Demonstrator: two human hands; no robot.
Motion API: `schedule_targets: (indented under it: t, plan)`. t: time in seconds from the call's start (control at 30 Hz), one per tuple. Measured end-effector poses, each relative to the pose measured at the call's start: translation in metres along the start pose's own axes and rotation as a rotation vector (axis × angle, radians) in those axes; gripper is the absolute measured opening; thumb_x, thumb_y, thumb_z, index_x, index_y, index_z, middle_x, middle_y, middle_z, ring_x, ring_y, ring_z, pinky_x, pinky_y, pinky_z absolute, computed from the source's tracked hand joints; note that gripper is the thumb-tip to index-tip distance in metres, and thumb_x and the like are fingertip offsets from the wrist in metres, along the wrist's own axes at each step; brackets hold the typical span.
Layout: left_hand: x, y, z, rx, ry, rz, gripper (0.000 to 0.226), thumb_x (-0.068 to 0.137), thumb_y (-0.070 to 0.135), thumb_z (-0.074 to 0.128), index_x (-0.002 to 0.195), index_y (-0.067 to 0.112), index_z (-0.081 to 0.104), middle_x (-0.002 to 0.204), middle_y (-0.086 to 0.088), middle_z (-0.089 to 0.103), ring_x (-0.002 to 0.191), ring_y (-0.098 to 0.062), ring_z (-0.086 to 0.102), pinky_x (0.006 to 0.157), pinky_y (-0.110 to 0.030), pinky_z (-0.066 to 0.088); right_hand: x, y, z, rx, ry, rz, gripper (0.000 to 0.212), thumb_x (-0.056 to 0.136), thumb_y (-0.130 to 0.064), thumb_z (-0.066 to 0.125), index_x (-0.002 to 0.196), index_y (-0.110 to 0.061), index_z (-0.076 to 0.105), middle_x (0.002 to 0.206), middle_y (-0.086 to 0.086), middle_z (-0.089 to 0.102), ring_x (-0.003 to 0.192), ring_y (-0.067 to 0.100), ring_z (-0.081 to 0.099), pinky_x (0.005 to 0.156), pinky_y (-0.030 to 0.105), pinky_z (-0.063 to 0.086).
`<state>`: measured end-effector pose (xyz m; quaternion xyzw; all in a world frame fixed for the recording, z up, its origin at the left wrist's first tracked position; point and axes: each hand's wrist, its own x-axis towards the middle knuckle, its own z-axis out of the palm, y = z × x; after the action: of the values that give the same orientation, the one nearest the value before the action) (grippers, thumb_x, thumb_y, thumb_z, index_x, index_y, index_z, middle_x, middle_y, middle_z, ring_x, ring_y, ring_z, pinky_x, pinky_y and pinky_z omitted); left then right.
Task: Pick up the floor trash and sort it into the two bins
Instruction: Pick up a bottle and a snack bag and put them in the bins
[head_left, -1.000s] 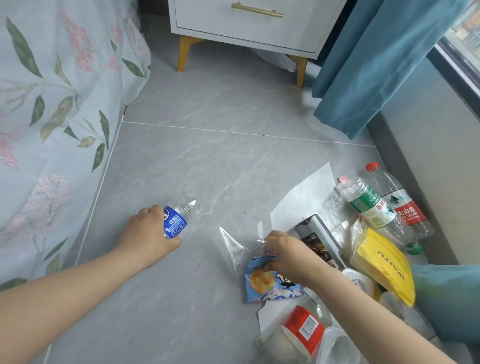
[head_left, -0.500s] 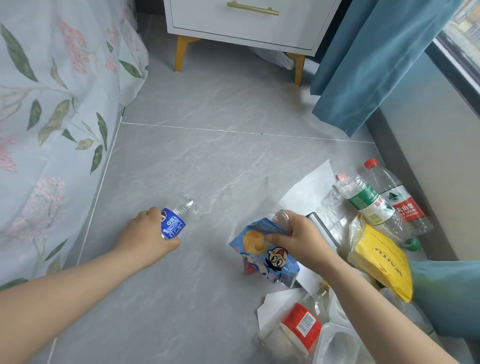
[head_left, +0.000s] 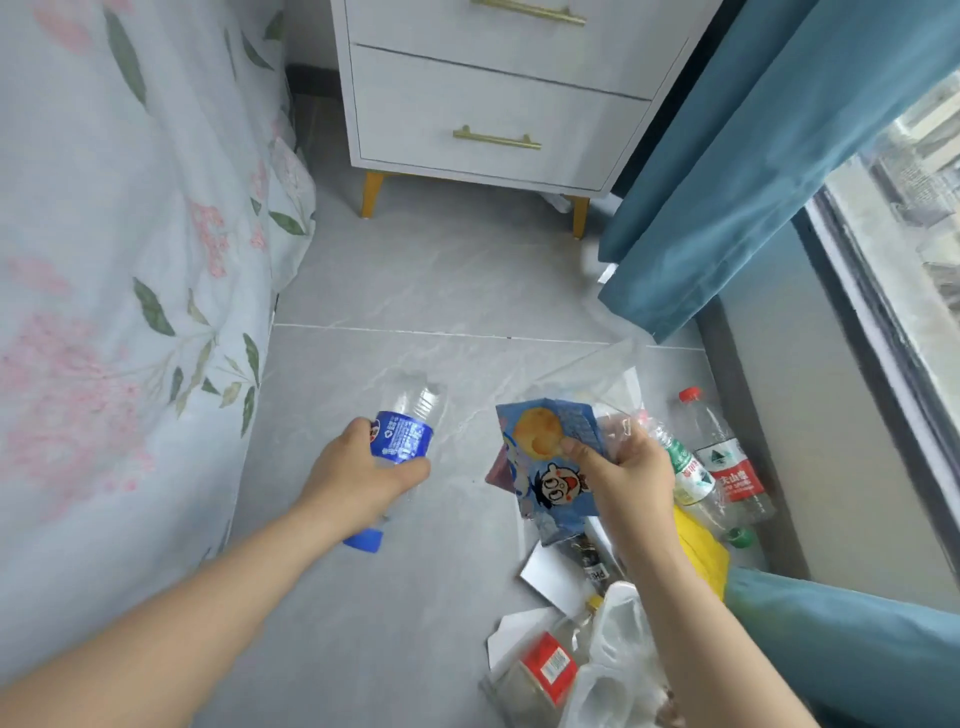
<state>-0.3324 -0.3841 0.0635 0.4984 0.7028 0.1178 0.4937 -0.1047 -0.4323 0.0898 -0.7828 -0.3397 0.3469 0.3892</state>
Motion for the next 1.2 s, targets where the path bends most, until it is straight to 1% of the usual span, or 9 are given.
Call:
schedule_targets:
  t: [0.07, 0.2, 0.3, 0.4, 0.53, 0.63, 0.9, 1.07, 1.2]
  plan:
    - [-0.035, 0.034, -0.02, -0.115, -0.021, -0.05, 0.036, 0.069, 0.034, 0.075, 0.089, 0.014, 0.051, 0.078, -0.001, 0.056, 0.059, -0.017, 0.057, 0.042, -0.021, 0.046, -0.016, -0.043, -0.019, 0.014, 0.009, 0.019, 0.017, 0.072, -0.011, 0.079, 0.077, -0.007, 0.064, 0.073, 0.02, 0.068, 0.063, 0.032, 0.066, 0.06, 0.044, 0.056]
    - [-0.113, 0.107, -0.067, -0.162, -0.061, -0.071, 0.041, 0.062, 0.039, 0.073, 0.091, 0.016, 0.054, 0.08, -0.003, 0.06, 0.064, -0.021, 0.059, 0.051, -0.027, 0.049, -0.057, -0.141, -0.074, 0.016, 0.035, 0.024, 0.023, 0.072, -0.013, 0.079, 0.074, -0.002, 0.059, 0.063, 0.012, 0.058, 0.054, 0.014, 0.049, 0.052, 0.027, 0.044]
    - [-0.176, 0.165, -0.104, -0.157, -0.069, -0.047, 0.029, 0.073, 0.029, 0.075, 0.089, 0.016, 0.054, 0.078, -0.003, 0.059, 0.061, -0.019, 0.056, 0.045, -0.022, 0.042, -0.091, -0.206, -0.129, 0.01, 0.074, 0.05, 0.015, 0.073, -0.011, 0.076, 0.074, -0.008, 0.062, 0.068, 0.012, 0.065, 0.061, 0.021, 0.059, 0.059, 0.035, 0.052]
    - [-0.238, 0.22, -0.143, -0.213, -0.077, -0.081, 0.035, 0.066, 0.035, 0.076, 0.09, 0.017, 0.057, 0.082, -0.005, 0.062, 0.066, -0.022, 0.06, 0.044, -0.022, 0.046, -0.13, -0.271, -0.185, 0.025, 0.125, 0.051, 0.011, 0.075, -0.01, 0.074, 0.072, -0.015, 0.064, 0.068, 0.007, 0.068, 0.069, 0.027, 0.064, 0.063, 0.04, 0.054]
    - [-0.318, 0.298, -0.195, -0.239, -0.102, -0.065, 0.041, 0.061, 0.038, 0.076, 0.091, 0.017, 0.06, 0.084, -0.006, 0.063, 0.068, -0.025, 0.063, 0.045, -0.024, 0.048, -0.181, -0.369, -0.254, 0.128, 0.229, 0.011, 0.011, 0.076, -0.009, 0.074, 0.073, -0.014, 0.065, 0.062, 0.0, 0.065, 0.058, 0.008, 0.057, 0.051, 0.012, 0.042]
    - [-0.37, 0.355, -0.229, -0.242, -0.113, 0.02, 0.028, 0.075, 0.026, 0.077, 0.094, 0.016, 0.059, 0.084, -0.005, 0.062, 0.07, -0.024, 0.062, 0.041, -0.02, 0.043, -0.218, -0.433, -0.297, 0.192, 0.295, -0.008, 0.014, 0.075, -0.01, 0.076, 0.074, -0.006, 0.062, 0.063, 0.009, 0.06, 0.058, 0.014, 0.051, 0.048, 0.015, 0.04]
    - [-0.48, 0.483, -0.274, -0.11, -0.116, 0.33, 0.032, 0.071, 0.033, 0.077, 0.095, 0.027, 0.057, 0.084, 0.0, 0.064, 0.072, -0.021, 0.062, 0.057, -0.033, 0.054, -0.286, -0.546, -0.404, 0.249, 0.51, -0.106, 0.016, 0.073, -0.019, 0.08, 0.074, -0.015, 0.064, 0.073, 0.015, 0.066, 0.072, 0.035, 0.063, 0.065, 0.045, 0.053]
    - [-0.531, 0.553, -0.273, -0.119, -0.141, 0.51, 0.032, 0.072, 0.037, 0.076, 0.096, 0.026, 0.059, 0.087, 0.001, 0.066, 0.077, -0.017, 0.063, 0.057, -0.025, 0.046, -0.312, -0.591, -0.46, 0.313, 0.564, -0.225, 0.016, 0.076, -0.013, 0.077, 0.073, -0.018, 0.062, 0.065, 0.004, 0.064, 0.064, 0.021, 0.061, 0.06, 0.037, 0.05]
    - [-0.564, 0.587, -0.266, -0.145, -0.153, 0.625, 0.037, 0.076, 0.036, 0.075, 0.107, 0.025, 0.059, 0.095, 0.003, 0.066, 0.085, -0.014, 0.063, 0.063, -0.025, 0.046, -0.326, -0.609, -0.496, 0.318, 0.617, -0.298, 0.016, 0.078, -0.013, 0.076, 0.073, -0.013, 0.061, 0.067, 0.009, 0.064, 0.067, 0.028, 0.064, 0.059, 0.043, 0.054]
